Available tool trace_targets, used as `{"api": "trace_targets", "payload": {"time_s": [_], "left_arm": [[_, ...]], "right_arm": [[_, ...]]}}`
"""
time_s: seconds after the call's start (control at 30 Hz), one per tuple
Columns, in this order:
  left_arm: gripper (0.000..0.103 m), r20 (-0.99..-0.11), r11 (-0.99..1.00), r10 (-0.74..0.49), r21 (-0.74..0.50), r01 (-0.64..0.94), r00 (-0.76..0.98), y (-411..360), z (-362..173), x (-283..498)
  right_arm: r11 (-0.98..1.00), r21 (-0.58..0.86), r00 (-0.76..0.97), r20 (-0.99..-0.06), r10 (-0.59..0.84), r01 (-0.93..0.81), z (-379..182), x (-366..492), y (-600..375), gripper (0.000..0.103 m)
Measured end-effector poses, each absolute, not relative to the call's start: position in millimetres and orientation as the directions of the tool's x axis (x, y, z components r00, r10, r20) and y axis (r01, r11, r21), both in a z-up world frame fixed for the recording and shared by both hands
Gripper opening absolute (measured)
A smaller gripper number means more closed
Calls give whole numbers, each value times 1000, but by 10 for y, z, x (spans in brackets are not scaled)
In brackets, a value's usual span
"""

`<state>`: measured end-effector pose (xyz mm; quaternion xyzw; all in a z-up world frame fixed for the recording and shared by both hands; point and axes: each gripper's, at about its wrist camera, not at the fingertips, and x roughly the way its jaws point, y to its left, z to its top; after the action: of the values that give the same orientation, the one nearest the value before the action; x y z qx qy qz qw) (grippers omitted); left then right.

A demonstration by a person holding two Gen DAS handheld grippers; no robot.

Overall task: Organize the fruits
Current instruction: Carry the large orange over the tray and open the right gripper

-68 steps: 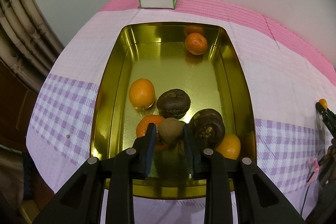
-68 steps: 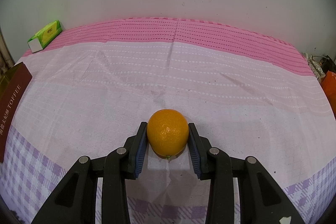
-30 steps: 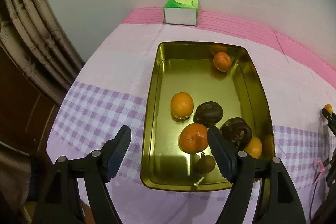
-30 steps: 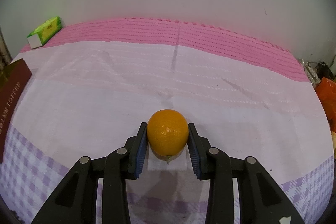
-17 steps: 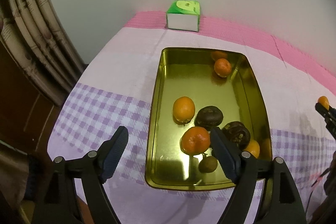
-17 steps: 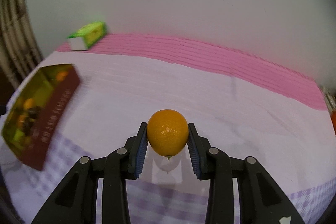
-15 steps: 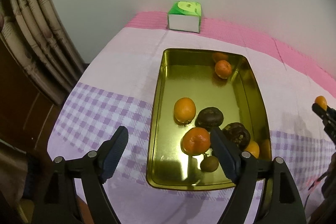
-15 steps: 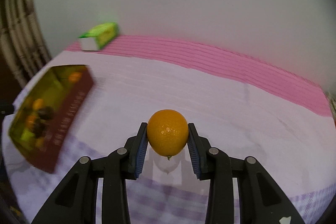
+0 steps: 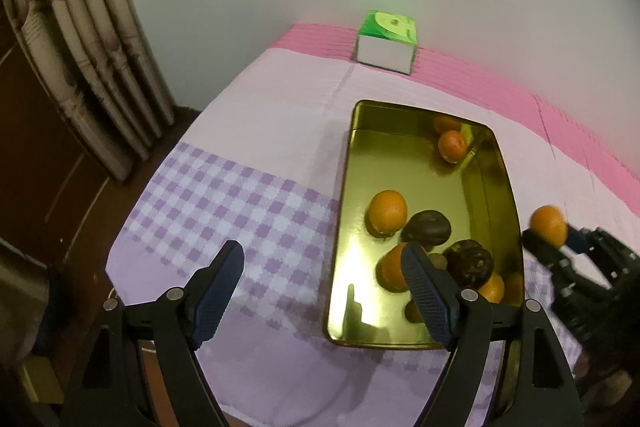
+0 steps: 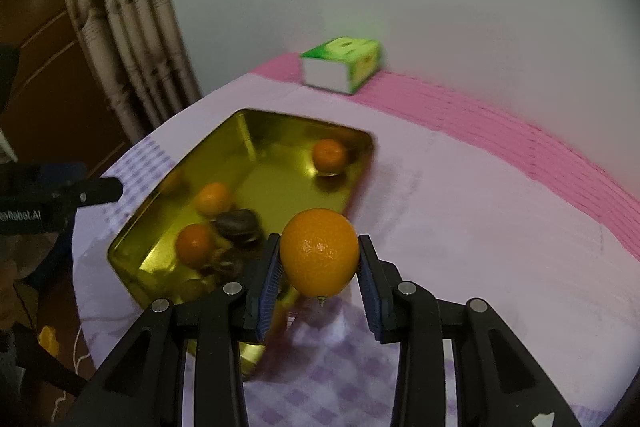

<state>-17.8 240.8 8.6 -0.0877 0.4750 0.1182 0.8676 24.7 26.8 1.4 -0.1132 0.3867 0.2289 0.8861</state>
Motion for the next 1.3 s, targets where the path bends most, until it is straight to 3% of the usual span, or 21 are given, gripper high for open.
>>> {"api": "trace_targets", "payload": {"time_s": [0.37, 1.13, 1.23, 1.3], "left_arm": [[81, -850, 959, 129, -24, -284, 510, 2421, 51, -221], [81, -858, 970, 143, 21, -243, 493, 2306, -61, -197], [81, -858, 971, 143, 25, -236, 494, 2286, -66, -199], [81, -859, 972, 142, 28, -233, 491, 2272, -76, -194]], "right_arm": [[850, -87, 584, -762, 279, -520, -185, 356, 598, 33], [856, -63, 545, -795, 268, -513, -373, 363, 766, 35], [858, -60, 546, -793, 269, -509, -357, 353, 763, 37], [861, -61, 551, -791, 266, -505, -335, 344, 756, 43]]}}
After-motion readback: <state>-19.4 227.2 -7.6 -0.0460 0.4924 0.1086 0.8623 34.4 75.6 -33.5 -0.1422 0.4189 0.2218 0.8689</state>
